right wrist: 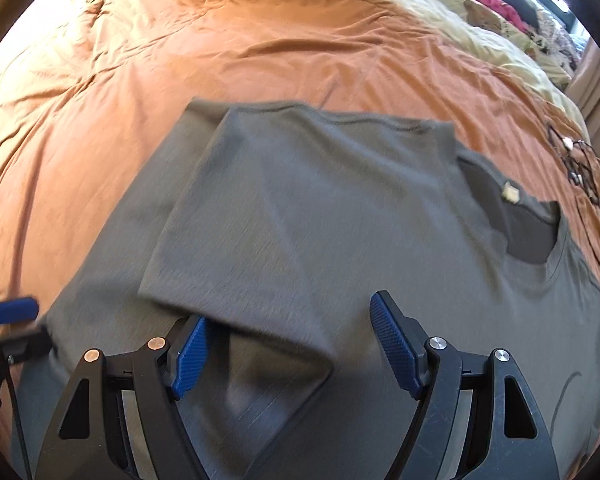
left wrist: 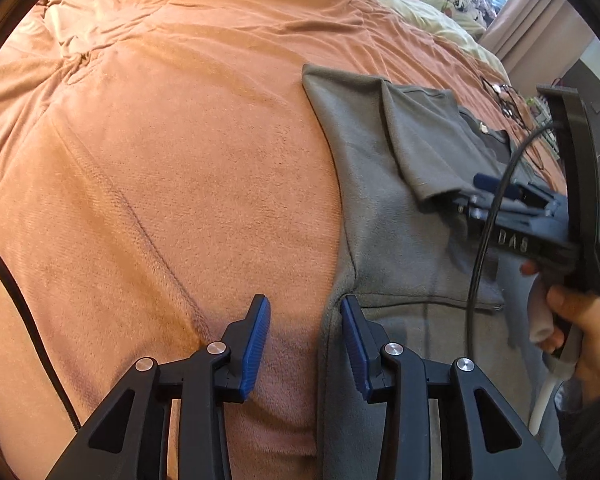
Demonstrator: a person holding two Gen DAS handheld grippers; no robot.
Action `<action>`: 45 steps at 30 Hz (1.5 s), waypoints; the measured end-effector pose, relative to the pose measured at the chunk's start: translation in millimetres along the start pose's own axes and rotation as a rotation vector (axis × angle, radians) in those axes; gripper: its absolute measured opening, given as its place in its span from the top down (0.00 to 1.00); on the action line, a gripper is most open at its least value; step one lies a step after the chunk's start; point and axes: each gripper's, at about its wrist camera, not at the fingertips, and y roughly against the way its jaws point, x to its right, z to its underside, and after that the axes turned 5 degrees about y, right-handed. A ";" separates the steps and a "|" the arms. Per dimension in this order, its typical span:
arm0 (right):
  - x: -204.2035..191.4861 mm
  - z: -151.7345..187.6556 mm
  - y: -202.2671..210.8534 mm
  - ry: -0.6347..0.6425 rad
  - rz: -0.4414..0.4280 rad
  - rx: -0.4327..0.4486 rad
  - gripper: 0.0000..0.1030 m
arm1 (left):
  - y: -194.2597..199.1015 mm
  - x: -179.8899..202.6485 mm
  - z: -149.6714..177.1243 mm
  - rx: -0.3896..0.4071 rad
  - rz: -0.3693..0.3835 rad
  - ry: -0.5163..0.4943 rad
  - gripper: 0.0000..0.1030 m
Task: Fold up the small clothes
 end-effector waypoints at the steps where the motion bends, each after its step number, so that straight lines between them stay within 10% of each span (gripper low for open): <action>1: 6.3 -1.4 -1.0 -0.019 0.030 0.007 0.28 | -0.3 -0.7 -0.3 0.000 -0.001 0.001 0.62; 6: 39.9 9.6 -0.3 -0.157 0.072 0.014 0.29 | -0.6 -2.9 -0.5 0.006 0.000 0.011 0.63; 21: 41.2 65.6 12.8 -0.282 -0.341 -0.018 0.65 | 5.5 2.7 7.5 0.004 -0.036 -0.005 0.68; 32: 31.0 84.7 27.4 -0.362 -0.372 -0.047 0.99 | 7.4 14.8 7.4 0.021 -0.036 -0.039 0.96; 45: 31.1 97.5 44.4 -0.369 -0.325 -0.058 0.99 | 22.1 14.6 8.7 0.013 -0.037 -0.024 0.96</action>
